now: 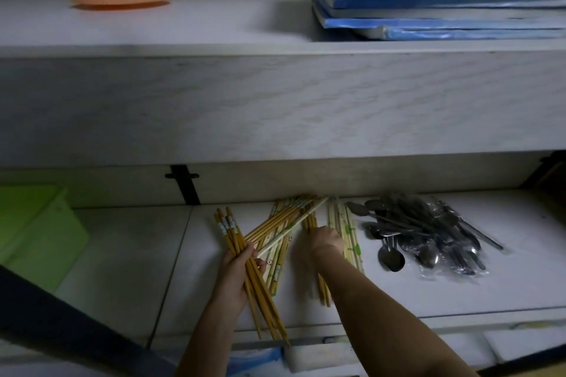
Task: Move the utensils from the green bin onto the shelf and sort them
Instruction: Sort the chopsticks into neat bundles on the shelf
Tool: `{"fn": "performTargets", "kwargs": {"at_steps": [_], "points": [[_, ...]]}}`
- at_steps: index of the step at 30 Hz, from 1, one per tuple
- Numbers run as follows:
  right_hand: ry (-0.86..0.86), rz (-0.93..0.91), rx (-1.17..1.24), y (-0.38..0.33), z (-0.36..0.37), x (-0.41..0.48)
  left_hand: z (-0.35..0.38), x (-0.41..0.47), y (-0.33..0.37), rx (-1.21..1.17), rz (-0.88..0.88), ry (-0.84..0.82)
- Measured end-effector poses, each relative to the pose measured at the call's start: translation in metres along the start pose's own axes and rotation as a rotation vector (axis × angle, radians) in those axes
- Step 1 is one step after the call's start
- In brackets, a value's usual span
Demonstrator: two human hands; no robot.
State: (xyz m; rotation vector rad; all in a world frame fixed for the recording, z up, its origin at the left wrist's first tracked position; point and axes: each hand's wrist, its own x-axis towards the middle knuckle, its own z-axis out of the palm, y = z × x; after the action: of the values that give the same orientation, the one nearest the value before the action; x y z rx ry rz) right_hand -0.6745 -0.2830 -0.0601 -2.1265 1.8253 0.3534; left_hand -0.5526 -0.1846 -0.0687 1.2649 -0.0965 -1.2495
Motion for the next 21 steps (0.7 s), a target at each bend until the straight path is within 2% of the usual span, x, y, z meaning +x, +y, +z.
{"fn": "performTargets", "kwargs": {"at_steps": [2,5,8,11,13,17,21], "points": [[-0.06,0.001,0.027,0.001,-0.002,0.005,0.0,-0.001,0.0,0.002,-0.006,-0.006],[-0.206,-0.007,0.199,0.007,-0.007,0.012,-0.001,0.0,0.001,0.002,-0.027,0.002],[-0.32,-0.013,0.581,0.023,-0.011,0.009,0.0,0.001,0.0,0.02,-0.039,-0.001],[-0.336,0.053,1.035,0.044,-0.013,-0.004,0.007,0.003,-0.004,0.025,-0.054,0.005],[-0.349,0.078,1.248,0.053,-0.012,-0.016,0.015,0.006,-0.007,-0.011,-0.07,0.017],[-0.325,0.012,1.325,0.055,-0.001,-0.036,0.033,0.008,-0.016,-0.08,-0.142,-0.018],[-0.376,-0.201,1.228,0.036,0.005,-0.046,0.047,0.004,-0.025,0.041,-0.12,-0.132]]}}
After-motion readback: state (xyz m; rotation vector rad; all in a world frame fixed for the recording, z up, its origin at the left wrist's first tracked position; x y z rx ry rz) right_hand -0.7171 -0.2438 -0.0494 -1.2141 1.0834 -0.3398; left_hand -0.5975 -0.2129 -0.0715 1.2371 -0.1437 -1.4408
